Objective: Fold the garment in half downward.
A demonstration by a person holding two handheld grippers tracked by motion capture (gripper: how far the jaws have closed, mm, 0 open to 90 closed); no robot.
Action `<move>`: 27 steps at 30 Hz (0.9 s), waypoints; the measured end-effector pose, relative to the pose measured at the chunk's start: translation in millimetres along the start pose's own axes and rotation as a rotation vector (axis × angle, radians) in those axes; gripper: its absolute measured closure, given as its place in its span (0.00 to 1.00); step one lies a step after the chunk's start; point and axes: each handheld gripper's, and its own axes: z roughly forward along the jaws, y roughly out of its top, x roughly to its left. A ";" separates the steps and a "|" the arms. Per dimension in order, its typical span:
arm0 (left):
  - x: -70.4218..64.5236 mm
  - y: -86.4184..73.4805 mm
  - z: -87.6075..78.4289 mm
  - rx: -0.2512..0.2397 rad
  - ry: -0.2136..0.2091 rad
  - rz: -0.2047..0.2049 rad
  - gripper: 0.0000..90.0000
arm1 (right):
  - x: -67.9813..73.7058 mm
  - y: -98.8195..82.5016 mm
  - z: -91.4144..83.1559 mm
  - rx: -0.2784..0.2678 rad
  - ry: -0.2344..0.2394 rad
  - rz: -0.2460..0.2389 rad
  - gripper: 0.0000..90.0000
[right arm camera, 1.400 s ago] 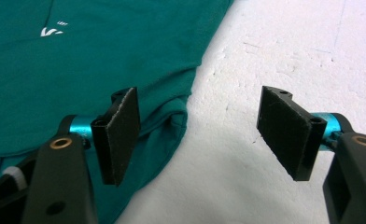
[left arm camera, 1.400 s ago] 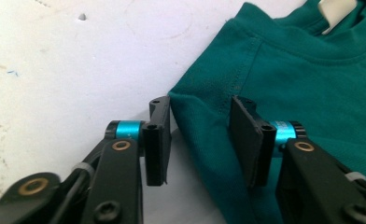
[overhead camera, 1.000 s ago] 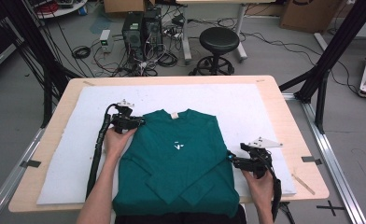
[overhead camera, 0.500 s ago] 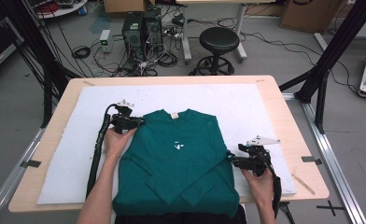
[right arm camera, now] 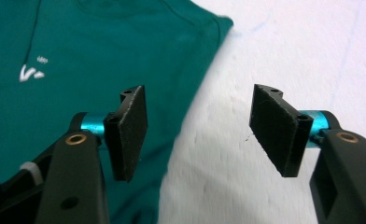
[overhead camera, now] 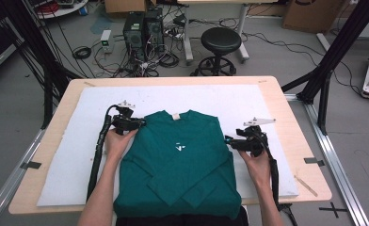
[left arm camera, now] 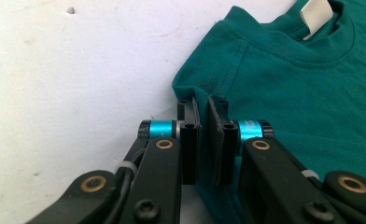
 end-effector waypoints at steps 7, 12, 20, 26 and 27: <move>-0.2 0.0 -0.1 0.002 0.003 0.006 0.93 | -9.3 34.2 22.1 0.040 0.022 0.006 0.42; -0.6 -0.1 0.1 0.000 0.006 0.010 0.93 | -16.5 53.5 42.2 0.071 0.034 0.012 0.42; -0.5 -0.1 0.0 0.001 0.004 0.006 0.93 | -20.8 61.0 65.7 0.102 0.072 0.045 0.44; -0.6 -0.1 0.0 0.000 0.004 0.006 0.93 | -19.0 62.8 79.8 0.152 0.044 0.017 0.44; -0.6 -0.2 0.2 -0.001 0.005 0.007 0.93 | -18.0 62.5 81.3 0.157 0.039 0.012 0.44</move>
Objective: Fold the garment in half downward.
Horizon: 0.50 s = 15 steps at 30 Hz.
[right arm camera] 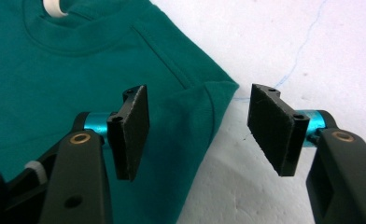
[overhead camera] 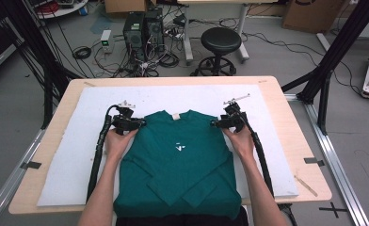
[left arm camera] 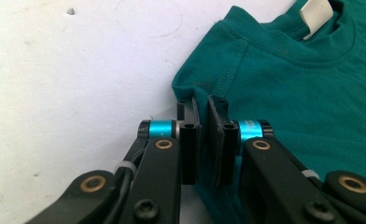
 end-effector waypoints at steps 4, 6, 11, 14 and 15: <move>0.0 0.0 0.0 0.000 0.001 0.002 0.93 | 1.9 -0.7 4.5 0.001 -0.008 -0.009 0.46; -0.1 0.0 0.0 0.000 0.001 0.002 0.93 | 3.4 -1.0 5.9 0.009 -0.013 -0.012 0.48; -0.1 -0.1 -0.1 0.001 0.001 0.004 0.93 | 7.6 -2.2 10.7 0.027 -0.019 -0.022 0.55; -0.4 -0.1 0.0 -0.001 0.002 0.002 0.93 | 8.9 -2.1 10.9 0.024 -0.032 -0.025 0.61; -0.4 -0.1 0.0 -0.001 0.002 0.002 0.93 | 8.3 -2.2 10.8 0.022 -0.037 -0.031 0.63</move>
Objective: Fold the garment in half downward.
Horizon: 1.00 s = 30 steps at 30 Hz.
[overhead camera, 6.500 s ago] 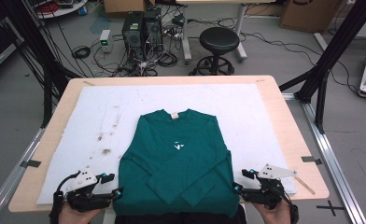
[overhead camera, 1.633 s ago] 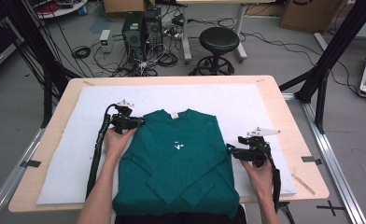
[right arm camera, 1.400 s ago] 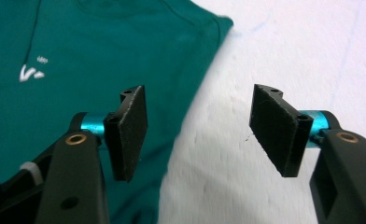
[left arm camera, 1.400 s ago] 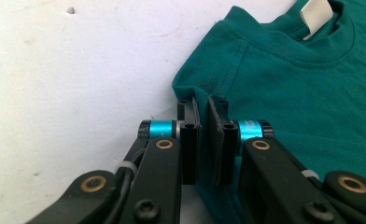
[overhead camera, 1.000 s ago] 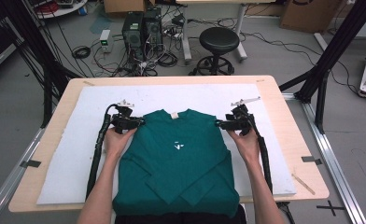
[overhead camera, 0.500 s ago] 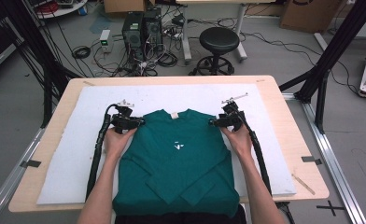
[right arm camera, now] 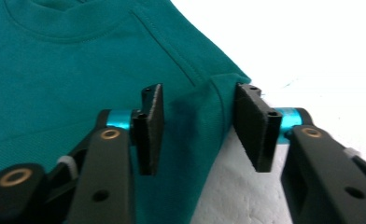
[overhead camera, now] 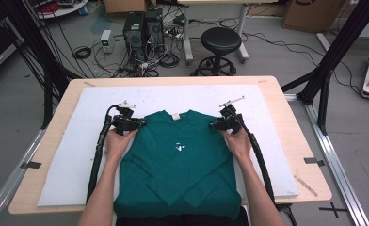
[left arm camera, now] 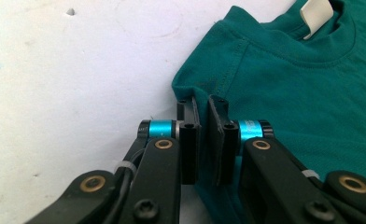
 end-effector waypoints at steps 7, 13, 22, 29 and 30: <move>-0.1 -0.1 -0.1 0.000 0.000 0.002 0.93 | -1.9 -1.4 -0.6 -0.005 -0.025 -0.001 0.77; -0.1 -0.1 0.0 -0.001 0.001 -0.001 0.93 | -3.9 -2.8 -0.6 -0.011 -0.023 0.010 0.85; 0.1 -0.1 -0.2 0.001 0.001 0.000 0.93 | -19.3 -5.7 -0.4 -0.034 0.049 0.084 0.95; 0.4 -0.2 -0.4 0.002 -0.001 -0.002 0.93 | -18.1 -5.7 -2.0 -0.031 0.025 0.078 0.95; 0.4 -0.3 -0.2 -0.001 -0.004 -0.006 0.93 | -18.7 -6.1 -2.7 -0.032 0.020 0.074 0.95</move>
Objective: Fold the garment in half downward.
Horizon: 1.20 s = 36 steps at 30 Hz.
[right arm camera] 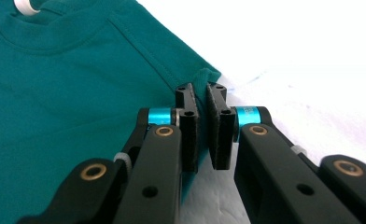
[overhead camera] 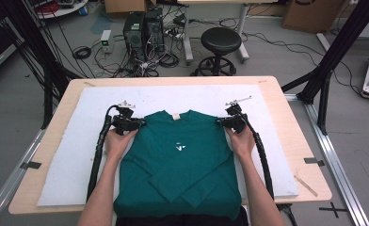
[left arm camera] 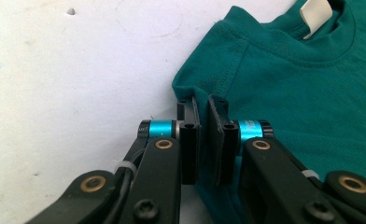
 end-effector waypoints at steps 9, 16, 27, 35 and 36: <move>-0.4 0.1 -0.1 0.001 0.004 0.006 0.93 | -2.6 -3.3 -2.3 -0.004 0.003 0.005 0.95; 0.1 0.5 -0.2 0.003 0.001 0.006 0.93 | -3.0 -3.1 -2.2 -0.005 0.010 0.008 0.95; -5.3 6.8 -7.9 -0.001 0.013 0.014 0.94 | -0.8 2.0 -13.7 -0.036 0.027 0.017 0.95; -7.6 27.8 -33.8 -0.102 0.006 -0.010 0.95 | 4.0 18.4 -33.5 -0.074 0.043 0.015 0.95; -7.8 30.7 -36.2 -0.103 0.007 -0.006 0.95 | 4.4 20.4 -35.6 -0.083 0.045 0.016 0.95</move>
